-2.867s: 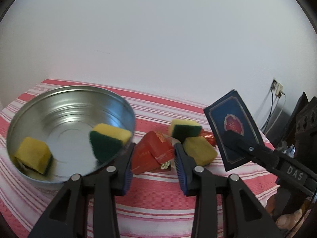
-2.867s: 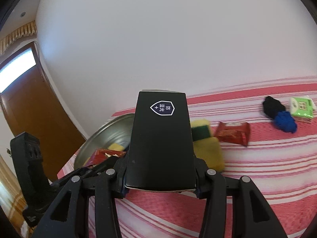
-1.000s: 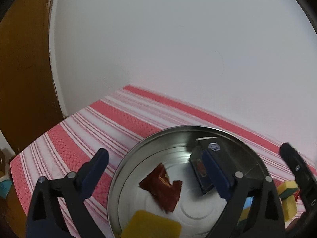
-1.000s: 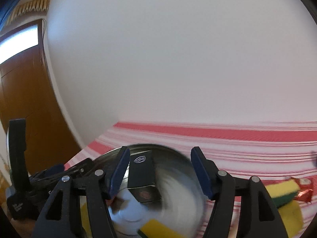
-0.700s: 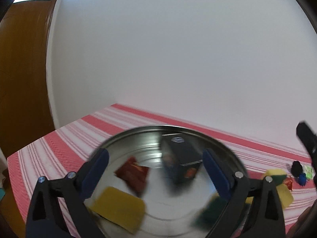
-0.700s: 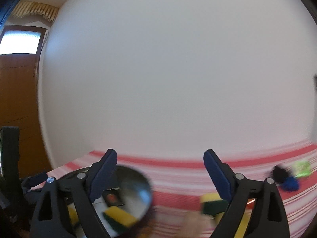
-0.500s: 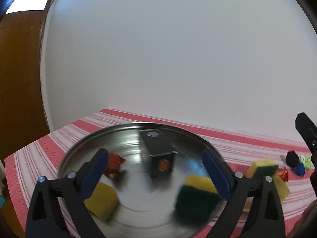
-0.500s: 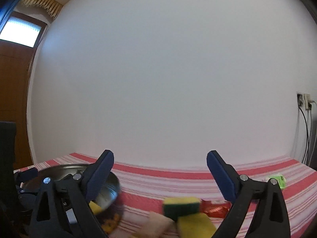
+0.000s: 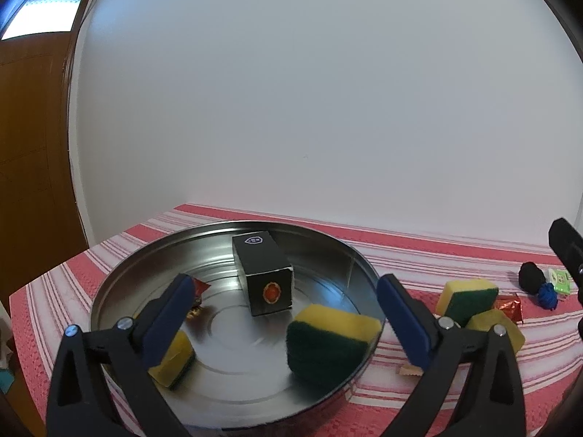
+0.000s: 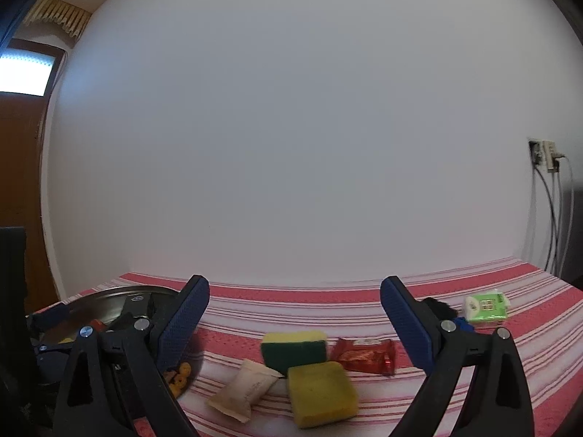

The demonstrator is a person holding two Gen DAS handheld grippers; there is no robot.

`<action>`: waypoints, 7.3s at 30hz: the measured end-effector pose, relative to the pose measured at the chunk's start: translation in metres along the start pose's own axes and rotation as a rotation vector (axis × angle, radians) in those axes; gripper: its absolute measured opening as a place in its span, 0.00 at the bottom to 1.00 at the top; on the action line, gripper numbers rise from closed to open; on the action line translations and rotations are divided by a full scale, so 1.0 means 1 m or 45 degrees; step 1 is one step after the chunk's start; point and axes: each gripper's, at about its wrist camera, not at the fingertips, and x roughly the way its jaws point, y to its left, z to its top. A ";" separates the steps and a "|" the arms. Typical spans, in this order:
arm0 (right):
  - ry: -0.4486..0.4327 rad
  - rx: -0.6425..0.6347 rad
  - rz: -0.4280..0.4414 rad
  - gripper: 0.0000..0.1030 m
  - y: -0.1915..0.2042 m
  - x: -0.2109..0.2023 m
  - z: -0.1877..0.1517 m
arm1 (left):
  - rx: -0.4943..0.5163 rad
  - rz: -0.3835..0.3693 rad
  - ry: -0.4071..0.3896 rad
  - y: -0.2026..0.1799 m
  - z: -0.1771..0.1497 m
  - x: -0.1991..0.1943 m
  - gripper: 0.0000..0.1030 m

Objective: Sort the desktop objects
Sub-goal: 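Withdraw both tools from the tin toward the cream snack packet, then grasp the cream snack packet with the left tool while the right tool grasps a yellow sponge, then carry the cream packet and yellow sponge over the silver tin, then open both tools to drop the packet and sponge into the tin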

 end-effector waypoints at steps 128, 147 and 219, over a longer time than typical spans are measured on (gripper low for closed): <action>0.456 0.209 0.171 0.57 -0.076 0.051 -0.033 | 0.052 -0.744 0.362 -0.052 -0.029 -0.006 0.40; 0.386 0.198 0.265 0.57 -0.038 0.008 -0.037 | 0.008 -0.699 0.286 -0.008 -0.013 -0.022 0.40; 0.369 0.013 0.369 0.75 0.158 0.129 -0.039 | -0.005 0.079 0.436 0.107 0.033 0.091 0.50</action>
